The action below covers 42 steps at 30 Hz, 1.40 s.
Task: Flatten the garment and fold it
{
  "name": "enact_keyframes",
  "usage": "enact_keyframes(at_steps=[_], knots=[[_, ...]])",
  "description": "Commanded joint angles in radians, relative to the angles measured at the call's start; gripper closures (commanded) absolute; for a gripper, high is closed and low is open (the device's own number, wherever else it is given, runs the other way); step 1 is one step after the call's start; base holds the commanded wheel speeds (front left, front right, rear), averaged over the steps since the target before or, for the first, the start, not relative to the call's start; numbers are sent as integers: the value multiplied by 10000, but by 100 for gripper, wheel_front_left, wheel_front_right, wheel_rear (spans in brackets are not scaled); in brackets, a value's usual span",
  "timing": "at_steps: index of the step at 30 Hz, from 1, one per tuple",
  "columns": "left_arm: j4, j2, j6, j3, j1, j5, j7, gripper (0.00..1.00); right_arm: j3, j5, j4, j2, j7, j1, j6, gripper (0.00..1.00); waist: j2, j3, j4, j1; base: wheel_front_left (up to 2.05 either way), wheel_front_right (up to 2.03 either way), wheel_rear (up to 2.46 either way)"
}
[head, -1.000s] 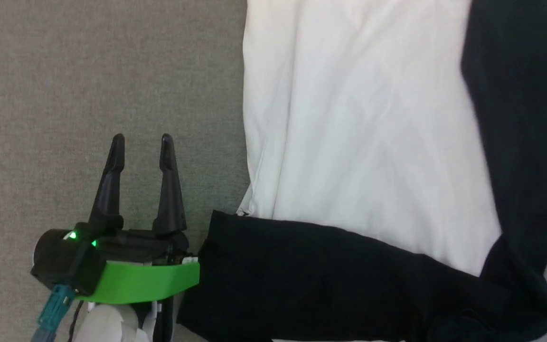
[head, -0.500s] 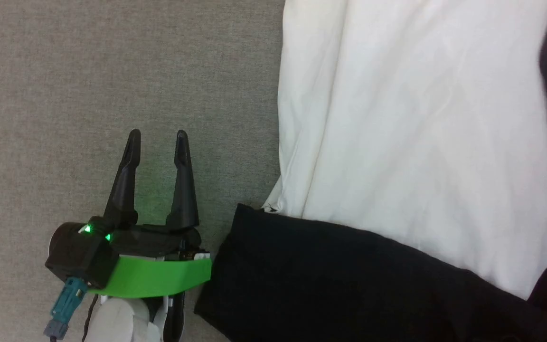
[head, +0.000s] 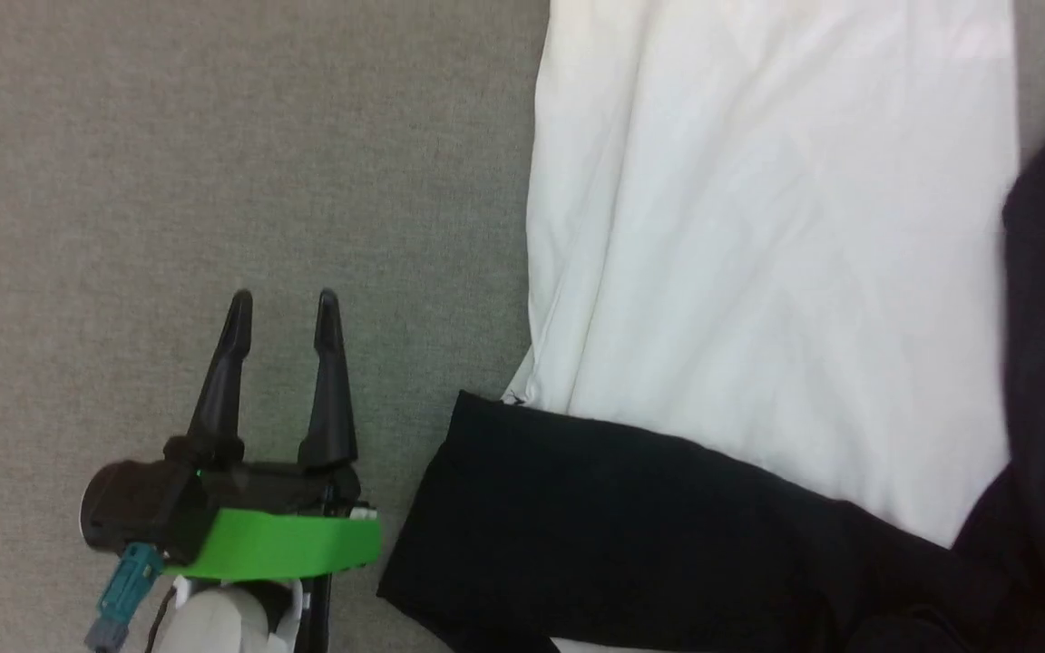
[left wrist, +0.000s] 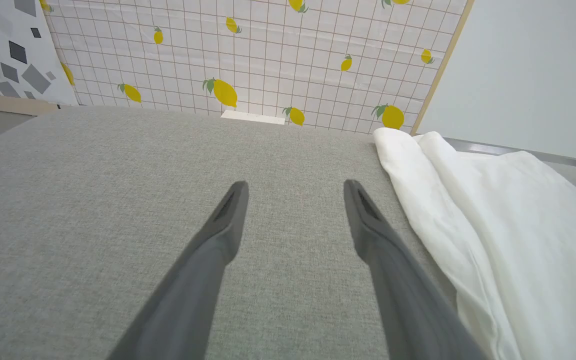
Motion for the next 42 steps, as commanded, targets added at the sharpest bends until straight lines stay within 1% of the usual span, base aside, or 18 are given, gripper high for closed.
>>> enact_keyframes(at_steps=[1,6,12,16,21,25,31,33,34,38,42], knots=[[6,110,-2,70,233,-85,-20,0,-358,144,-149,-153,-107,364,-13,100,0,-1360,-498,-1,0,0,0],[-96,323,116,294,901,-222,186,0,-1782,435,-401,-484,-217,1565,-13,100,0,-2479,-797,-1,0,0,0],[-383,492,218,433,1426,-342,458,0,-3363,708,-455,-894,-452,2896,-13,100,0,-3307,-951,-1,0,0,0],[-554,569,291,511,1707,-420,617,0,-3780,888,-619,-920,-561,3488,-13,100,0,-3688,-1014,-1,0,0,0],[-747,633,383,601,1967,-484,719,0,-3559,1366,-1222,-827,-482,3590,-13,100,0,-4020,-1080,-1,0,0,0],[-827,651,429,622,2107,-532,764,0,-2860,1701,-1984,-844,-235,3585,-13,100,0,-4251,-1070,-1,0,0,0],[-852,581,455,524,2229,-597,751,0,-912,2578,-3386,-483,496,3553,-13,100,0,-4455,-944,-1,0,0,0],[-853,560,460,500,2241,-620,735,0,-108,2853,-3872,-251,773,3633,-13,100,0,-4465,-872,-1,0,0,0],[-867,562,473,495,2242,-636,719,0,1211,3210,-4586,186,1245,3866,-13,100,0,-4446,-739,-1,0,0,0],[-887,566,482,467,2184,-638,712,0,2948,3575,-5354,667,1762,4320,-13,100,0,-4381,-515,-1,0,0,0],[-866,571,476,437,2140,-661,704,0,4665,3623,-5863,1188,2027,4922,-13,100,0,-4317,-277,-1,0,0,0]])
